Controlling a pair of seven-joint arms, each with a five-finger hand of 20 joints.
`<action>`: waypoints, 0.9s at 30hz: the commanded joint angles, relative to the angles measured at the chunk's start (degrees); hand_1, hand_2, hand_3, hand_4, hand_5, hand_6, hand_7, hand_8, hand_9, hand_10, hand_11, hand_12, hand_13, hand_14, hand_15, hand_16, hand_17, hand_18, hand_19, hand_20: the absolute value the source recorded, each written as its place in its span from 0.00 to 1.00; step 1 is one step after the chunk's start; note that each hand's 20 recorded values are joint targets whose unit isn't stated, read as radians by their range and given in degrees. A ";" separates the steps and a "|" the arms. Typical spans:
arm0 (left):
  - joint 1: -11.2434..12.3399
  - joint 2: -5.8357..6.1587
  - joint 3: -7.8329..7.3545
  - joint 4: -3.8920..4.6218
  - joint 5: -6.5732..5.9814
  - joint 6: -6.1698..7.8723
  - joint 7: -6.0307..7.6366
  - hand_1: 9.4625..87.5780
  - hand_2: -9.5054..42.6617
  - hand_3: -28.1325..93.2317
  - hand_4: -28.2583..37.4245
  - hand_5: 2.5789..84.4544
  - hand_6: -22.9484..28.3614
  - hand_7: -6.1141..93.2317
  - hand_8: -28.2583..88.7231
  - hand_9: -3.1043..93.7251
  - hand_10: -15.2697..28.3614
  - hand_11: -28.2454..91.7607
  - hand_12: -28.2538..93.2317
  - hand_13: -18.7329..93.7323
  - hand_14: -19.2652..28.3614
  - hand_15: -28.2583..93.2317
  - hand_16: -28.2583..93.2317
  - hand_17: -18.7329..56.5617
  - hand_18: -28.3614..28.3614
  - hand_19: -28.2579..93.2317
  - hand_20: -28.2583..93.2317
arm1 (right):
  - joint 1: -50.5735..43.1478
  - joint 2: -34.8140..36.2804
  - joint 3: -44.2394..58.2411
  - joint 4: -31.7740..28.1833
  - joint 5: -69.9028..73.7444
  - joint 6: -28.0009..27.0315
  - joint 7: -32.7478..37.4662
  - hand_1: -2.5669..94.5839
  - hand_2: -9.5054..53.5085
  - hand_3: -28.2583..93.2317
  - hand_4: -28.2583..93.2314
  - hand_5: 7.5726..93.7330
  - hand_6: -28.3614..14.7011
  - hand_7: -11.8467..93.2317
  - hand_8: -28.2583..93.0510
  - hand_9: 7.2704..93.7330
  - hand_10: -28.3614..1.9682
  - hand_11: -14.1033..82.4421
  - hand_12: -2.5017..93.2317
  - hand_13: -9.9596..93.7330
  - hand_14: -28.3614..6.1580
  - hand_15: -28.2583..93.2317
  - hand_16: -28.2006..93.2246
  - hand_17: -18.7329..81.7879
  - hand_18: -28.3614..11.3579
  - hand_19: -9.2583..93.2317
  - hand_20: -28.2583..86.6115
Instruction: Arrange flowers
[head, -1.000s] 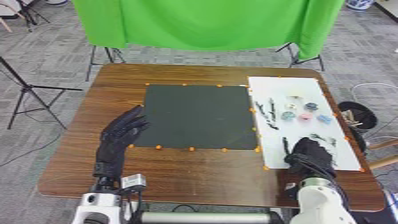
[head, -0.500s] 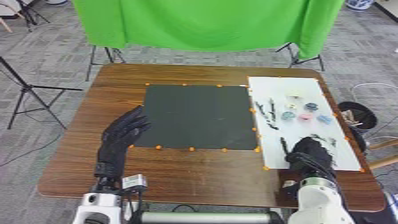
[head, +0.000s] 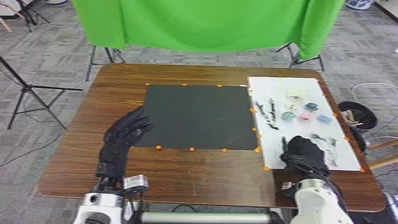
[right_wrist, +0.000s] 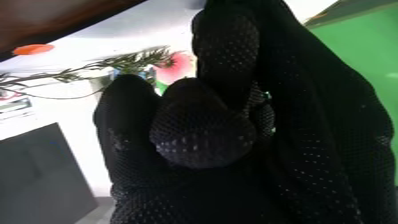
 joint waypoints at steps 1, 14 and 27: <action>0.74 -0.66 0.10 -0.32 0.18 -0.57 -0.47 0.31 0.00 0.79 0.11 0.46 0.46 0.21 0.17 0.48 0.63 0.39 0.32 0.50 0.75 0.46 0.23 0.35 0.76 0.32 0.40 | -1.50 2.06 1.87 1.12 8.63 0.38 -0.22 0.63 0.00 0.75 0.31 0.72 0.53 0.62 0.30 0.96 0.53 0.55 0.46 1.00 0.86 0.78 0.43 0.92 0.54 1.00 0.69; 0.64 -0.42 0.03 -0.23 0.13 -0.96 -0.74 0.31 0.00 0.79 0.11 0.45 0.46 0.21 0.17 0.48 0.63 0.39 0.32 0.50 0.75 0.46 0.23 0.34 0.77 0.32 0.40 | -0.19 3.00 7.84 -3.80 16.90 6.18 -1.17 0.63 0.00 0.75 0.32 0.72 0.51 0.62 0.30 0.96 0.52 0.56 0.45 1.00 0.86 0.79 0.43 0.93 0.54 1.00 0.68; -0.35 2.84 -1.80 1.20 -0.24 -1.14 -1.27 0.31 0.00 0.79 0.11 0.45 0.46 0.21 0.17 0.47 0.63 0.39 0.32 0.50 0.75 0.46 0.24 0.34 0.77 0.32 0.40 | 4.87 2.95 5.32 -9.40 21.98 7.79 -4.53 0.63 0.00 0.74 0.34 0.73 0.50 0.62 0.30 0.96 0.52 0.57 0.44 1.00 0.86 0.79 0.42 0.93 0.54 1.00 0.68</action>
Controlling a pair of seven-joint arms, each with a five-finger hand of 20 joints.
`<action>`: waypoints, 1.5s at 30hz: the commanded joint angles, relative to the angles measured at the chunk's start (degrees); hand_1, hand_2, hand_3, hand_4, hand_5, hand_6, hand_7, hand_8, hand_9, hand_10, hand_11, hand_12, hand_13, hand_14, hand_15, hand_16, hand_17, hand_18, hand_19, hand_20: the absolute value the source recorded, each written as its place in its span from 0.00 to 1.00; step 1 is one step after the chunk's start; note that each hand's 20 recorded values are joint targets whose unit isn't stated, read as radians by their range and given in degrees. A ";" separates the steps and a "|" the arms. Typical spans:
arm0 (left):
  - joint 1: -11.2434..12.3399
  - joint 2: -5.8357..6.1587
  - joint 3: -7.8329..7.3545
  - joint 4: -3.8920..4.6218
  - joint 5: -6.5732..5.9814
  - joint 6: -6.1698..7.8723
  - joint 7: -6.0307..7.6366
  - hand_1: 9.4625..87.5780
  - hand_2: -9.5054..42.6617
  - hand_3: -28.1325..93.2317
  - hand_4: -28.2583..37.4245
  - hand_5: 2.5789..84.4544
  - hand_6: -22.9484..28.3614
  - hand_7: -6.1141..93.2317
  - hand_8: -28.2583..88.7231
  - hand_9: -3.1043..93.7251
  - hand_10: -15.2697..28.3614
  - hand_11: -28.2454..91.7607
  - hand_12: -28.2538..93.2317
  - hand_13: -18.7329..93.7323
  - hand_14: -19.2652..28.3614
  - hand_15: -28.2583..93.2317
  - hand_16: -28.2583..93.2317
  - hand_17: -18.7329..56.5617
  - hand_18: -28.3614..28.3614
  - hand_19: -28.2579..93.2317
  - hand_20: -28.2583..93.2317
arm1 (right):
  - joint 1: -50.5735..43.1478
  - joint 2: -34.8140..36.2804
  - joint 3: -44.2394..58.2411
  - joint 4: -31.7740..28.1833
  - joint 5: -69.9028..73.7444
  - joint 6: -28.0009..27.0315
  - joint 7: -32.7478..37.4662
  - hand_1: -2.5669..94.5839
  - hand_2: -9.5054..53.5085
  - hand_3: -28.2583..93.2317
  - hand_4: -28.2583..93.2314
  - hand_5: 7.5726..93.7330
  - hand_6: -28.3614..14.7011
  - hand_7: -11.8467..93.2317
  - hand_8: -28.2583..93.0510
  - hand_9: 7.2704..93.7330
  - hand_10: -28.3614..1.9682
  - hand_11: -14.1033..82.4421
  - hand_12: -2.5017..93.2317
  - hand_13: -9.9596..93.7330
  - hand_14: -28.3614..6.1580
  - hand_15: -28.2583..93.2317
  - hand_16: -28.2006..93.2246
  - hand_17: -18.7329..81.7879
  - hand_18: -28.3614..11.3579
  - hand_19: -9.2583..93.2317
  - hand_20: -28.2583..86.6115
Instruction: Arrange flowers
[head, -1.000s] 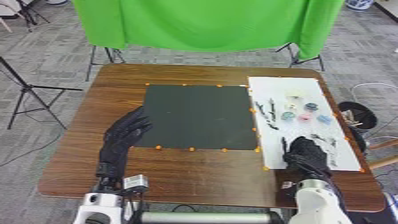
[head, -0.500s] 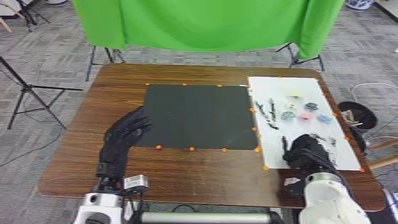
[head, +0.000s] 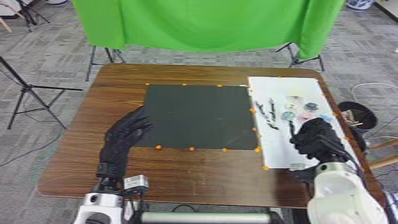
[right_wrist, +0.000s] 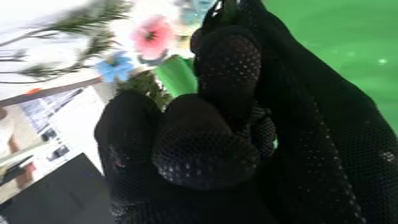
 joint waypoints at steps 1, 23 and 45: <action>-0.60 3.51 -2.33 1.50 -0.54 -0.76 -0.90 0.31 0.00 0.78 0.11 0.45 0.46 0.21 0.17 0.47 0.63 0.39 0.32 0.50 0.75 0.46 0.24 0.34 0.77 0.32 0.40 | 5.56 0.65 -3.80 -2.76 3.66 1.87 -2.70 0.63 0.00 0.74 0.34 0.73 0.50 0.62 0.30 0.96 0.52 0.57 0.44 1.00 0.86 0.79 0.42 0.93 0.54 1.00 0.68; -11.83 15.63 -7.56 16.56 -13.07 7.88 1.02 0.29 0.00 0.80 0.08 0.47 0.45 0.24 0.16 0.49 0.63 0.39 0.32 0.51 0.75 0.47 0.23 0.35 0.77 0.32 0.40 | 50.10 -7.46 -37.49 16.50 12.03 3.70 -4.66 0.63 0.00 0.73 0.36 0.74 0.49 0.62 0.29 0.97 0.51 0.57 0.42 1.00 0.86 0.80 0.42 0.94 0.54 1.00 0.68; -12.27 16.31 -7.10 20.24 -17.62 9.60 1.63 0.25 0.00 0.84 0.04 0.49 0.44 0.25 0.15 0.50 0.63 0.40 0.31 0.52 0.75 0.47 0.23 0.36 0.76 0.31 0.40 | 58.09 -17.62 -53.46 25.11 22.18 7.18 -6.44 0.63 0.00 0.72 0.37 0.74 0.47 0.62 0.28 0.97 0.52 0.58 0.39 1.00 0.85 0.80 0.41 0.94 0.55 1.00 0.67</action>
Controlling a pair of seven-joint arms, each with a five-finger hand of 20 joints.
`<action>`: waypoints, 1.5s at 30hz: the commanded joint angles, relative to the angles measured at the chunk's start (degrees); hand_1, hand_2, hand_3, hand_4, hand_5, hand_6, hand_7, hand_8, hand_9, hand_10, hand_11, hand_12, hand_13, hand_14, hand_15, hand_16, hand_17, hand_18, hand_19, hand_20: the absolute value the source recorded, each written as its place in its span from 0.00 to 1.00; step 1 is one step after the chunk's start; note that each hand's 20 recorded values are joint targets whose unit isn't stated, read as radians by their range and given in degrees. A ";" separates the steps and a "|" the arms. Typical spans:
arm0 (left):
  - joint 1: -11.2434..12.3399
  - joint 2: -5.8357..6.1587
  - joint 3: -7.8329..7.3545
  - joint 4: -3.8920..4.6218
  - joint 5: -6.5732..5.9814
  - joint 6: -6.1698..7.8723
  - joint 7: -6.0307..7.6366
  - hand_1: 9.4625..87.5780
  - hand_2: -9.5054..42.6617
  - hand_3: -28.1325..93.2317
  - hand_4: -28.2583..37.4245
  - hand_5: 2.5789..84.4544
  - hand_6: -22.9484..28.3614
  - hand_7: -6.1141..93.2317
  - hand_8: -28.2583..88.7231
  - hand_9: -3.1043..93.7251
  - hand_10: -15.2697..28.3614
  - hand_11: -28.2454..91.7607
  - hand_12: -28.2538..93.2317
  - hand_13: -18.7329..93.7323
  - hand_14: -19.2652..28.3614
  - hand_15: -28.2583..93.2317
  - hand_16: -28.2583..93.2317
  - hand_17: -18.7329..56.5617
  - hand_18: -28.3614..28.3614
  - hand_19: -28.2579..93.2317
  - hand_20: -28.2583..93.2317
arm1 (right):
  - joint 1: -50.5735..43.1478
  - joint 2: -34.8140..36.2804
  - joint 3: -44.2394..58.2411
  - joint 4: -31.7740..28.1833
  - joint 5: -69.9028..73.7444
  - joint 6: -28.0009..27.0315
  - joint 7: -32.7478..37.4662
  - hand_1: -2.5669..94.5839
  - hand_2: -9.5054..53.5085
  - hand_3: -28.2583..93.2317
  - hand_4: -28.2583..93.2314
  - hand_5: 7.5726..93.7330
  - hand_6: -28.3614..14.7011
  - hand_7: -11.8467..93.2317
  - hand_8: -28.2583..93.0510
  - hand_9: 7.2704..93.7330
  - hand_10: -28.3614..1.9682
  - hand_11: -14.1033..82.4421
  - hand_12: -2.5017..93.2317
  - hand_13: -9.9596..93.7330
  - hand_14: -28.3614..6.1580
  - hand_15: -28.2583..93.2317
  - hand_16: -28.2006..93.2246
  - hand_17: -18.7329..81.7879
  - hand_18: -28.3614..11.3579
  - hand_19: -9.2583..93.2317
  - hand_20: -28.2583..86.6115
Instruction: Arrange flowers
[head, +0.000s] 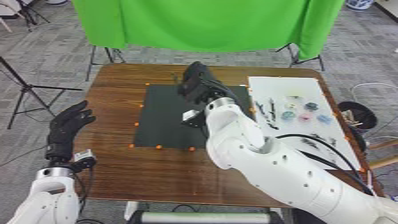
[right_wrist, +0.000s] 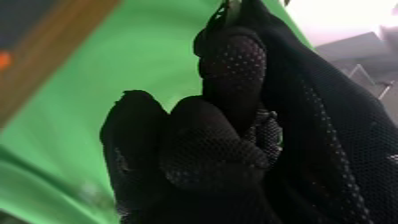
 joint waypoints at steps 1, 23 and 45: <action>-1.01 -0.26 1.29 0.14 -2.41 0.50 0.76 0.25 0.00 0.84 0.03 0.49 0.44 0.25 0.15 0.50 0.63 0.40 0.31 0.52 0.75 0.47 0.23 0.36 0.76 0.31 0.40 | -1.60 -1.52 -4.42 0.29 4.39 2.83 -0.62 0.63 0.00 0.72 0.37 0.74 0.47 0.62 0.28 0.97 0.52 0.58 0.39 1.00 0.85 0.80 0.41 0.94 0.55 1.00 0.66; -4.66 -2.23 6.72 1.24 -3.04 -2.43 0.65 0.23 0.00 0.84 0.01 0.48 0.44 0.25 0.16 0.50 0.63 0.39 0.32 0.52 0.75 0.47 0.23 0.36 0.76 0.31 0.40 | -4.84 -4.67 -5.79 4.91 17.04 11.09 0.66 0.65 0.00 0.71 0.34 0.73 0.47 0.64 0.25 1.00 0.48 0.50 0.35 1.00 0.80 0.74 0.39 0.96 0.59 0.93 0.60; -1.71 -2.65 4.71 -0.06 -3.18 -2.30 0.06 0.23 0.00 0.84 0.01 0.48 0.44 0.24 0.16 0.49 0.63 0.39 0.32 0.51 0.75 0.47 0.24 0.36 0.76 0.31 0.41 | -4.20 1.73 -10.84 5.56 2.73 3.19 -4.43 0.30 0.13 0.81 0.24 0.72 0.57 0.62 0.15 0.96 0.41 0.50 0.28 1.00 0.72 0.69 0.42 0.92 0.53 0.95 0.57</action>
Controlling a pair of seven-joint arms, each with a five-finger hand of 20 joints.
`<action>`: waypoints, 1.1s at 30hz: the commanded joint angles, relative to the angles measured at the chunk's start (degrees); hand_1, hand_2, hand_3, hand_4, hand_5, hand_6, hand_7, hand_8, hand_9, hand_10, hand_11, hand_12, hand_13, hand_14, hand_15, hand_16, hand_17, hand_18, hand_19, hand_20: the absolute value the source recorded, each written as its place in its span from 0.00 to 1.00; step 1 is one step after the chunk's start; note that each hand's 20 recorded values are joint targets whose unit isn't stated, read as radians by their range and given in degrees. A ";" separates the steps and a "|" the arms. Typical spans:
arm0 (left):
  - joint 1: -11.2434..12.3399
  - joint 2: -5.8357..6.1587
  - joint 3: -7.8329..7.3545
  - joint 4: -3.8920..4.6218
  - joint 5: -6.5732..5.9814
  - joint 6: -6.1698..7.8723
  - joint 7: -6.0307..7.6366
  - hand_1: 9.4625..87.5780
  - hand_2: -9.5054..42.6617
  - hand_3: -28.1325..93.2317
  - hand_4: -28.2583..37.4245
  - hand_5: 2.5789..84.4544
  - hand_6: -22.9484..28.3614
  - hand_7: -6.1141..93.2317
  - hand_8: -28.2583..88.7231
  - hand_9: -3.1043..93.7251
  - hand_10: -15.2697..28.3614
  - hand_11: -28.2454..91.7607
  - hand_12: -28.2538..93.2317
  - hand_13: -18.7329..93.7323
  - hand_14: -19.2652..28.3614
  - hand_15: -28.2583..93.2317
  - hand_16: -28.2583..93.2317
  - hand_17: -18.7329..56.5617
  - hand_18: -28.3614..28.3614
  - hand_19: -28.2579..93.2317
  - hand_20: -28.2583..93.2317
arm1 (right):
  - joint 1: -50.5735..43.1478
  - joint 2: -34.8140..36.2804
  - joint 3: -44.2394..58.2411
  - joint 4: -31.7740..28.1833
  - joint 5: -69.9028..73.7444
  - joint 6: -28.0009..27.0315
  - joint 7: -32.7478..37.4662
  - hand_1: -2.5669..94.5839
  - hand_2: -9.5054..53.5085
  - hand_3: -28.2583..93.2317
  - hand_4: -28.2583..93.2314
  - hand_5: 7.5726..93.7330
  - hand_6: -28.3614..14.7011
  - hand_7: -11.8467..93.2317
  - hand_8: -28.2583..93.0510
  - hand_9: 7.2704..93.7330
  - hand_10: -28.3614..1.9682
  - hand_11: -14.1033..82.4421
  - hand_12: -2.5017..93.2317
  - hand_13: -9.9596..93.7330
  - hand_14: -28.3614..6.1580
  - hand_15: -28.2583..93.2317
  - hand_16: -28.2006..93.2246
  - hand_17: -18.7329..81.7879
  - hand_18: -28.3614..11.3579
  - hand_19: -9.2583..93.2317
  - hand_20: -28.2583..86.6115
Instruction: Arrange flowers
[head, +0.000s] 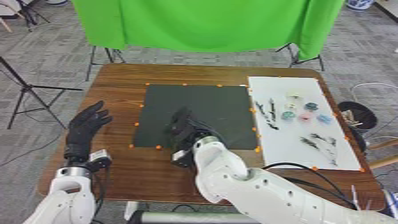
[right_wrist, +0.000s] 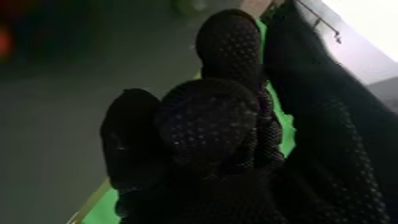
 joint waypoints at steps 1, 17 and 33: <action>0.95 -0.38 -0.33 -0.37 -0.61 -0.60 -0.67 0.23 0.00 0.84 0.01 0.48 0.44 0.24 0.16 0.49 0.63 0.39 0.32 0.51 0.75 0.47 0.24 0.36 0.76 0.31 0.41 | 0.33 2.84 -1.74 0.23 -4.09 -0.52 -1.94 0.29 0.13 0.81 0.24 0.72 0.57 0.61 0.13 0.96 0.41 0.50 0.28 1.00 0.72 0.69 0.42 0.91 0.53 0.95 0.57; 1.54 -0.56 -0.74 -0.54 -0.81 -0.43 -0.87 0.23 0.00 0.84 0.01 0.48 0.44 0.24 0.16 0.49 0.63 0.39 0.32 0.51 0.75 0.47 0.24 0.36 0.76 0.31 0.41 | -0.57 5.44 -2.70 -0.77 1.17 -1.67 -3.88 0.19 0.18 0.81 0.21 0.60 0.57 0.68 0.16 0.94 0.44 0.38 0.23 1.00 0.70 0.67 0.43 0.89 0.48 0.99 0.53; 1.53 -0.77 -0.56 -0.52 -0.82 -0.67 -0.96 0.23 0.00 0.84 0.02 0.48 0.44 0.24 0.16 0.49 0.63 0.39 0.32 0.51 0.75 0.47 0.24 0.36 0.77 0.31 0.40 | -1.61 4.34 -1.12 -1.34 7.29 -4.71 -6.13 0.18 0.20 0.81 0.20 0.52 0.55 0.66 0.14 0.90 0.42 0.33 0.19 1.00 0.68 0.66 0.44 0.88 0.46 1.00 0.51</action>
